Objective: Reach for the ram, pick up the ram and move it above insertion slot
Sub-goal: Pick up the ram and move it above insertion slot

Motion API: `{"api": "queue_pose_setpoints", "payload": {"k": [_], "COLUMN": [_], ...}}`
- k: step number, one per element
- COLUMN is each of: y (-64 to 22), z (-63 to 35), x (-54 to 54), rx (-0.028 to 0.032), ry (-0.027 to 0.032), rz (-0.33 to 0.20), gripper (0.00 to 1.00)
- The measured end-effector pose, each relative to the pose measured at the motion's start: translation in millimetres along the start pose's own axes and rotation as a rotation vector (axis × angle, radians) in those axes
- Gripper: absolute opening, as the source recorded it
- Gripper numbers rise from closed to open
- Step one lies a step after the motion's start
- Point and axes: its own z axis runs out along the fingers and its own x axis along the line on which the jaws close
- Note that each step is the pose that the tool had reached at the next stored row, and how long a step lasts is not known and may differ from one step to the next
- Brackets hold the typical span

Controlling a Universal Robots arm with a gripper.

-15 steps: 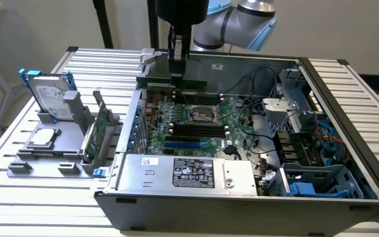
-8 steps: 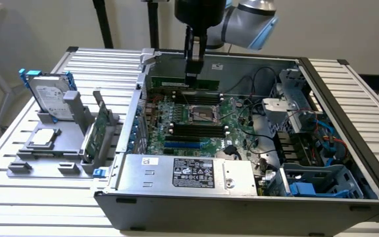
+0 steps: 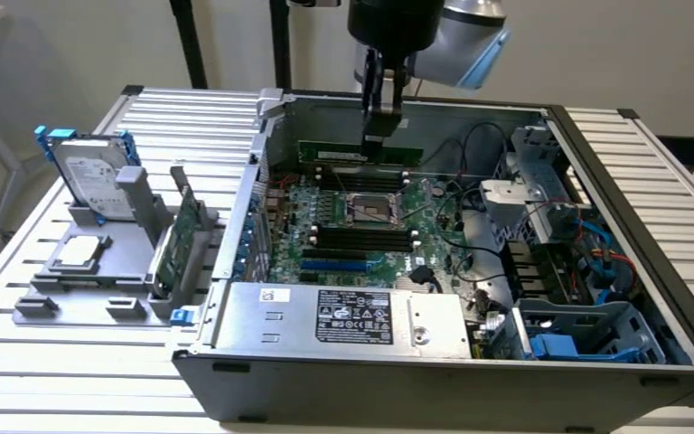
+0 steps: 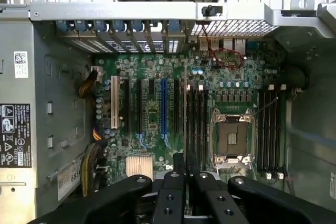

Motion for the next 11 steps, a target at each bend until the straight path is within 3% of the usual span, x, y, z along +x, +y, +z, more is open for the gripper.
{"api": "queue_pose_setpoints", "payload": {"k": [11], "y": [-0.1], "z": [0.0], "x": [-0.1], "rx": [-0.0066], "ry": [0.0002], "rz": [0.000], "gripper": [0.13]}}
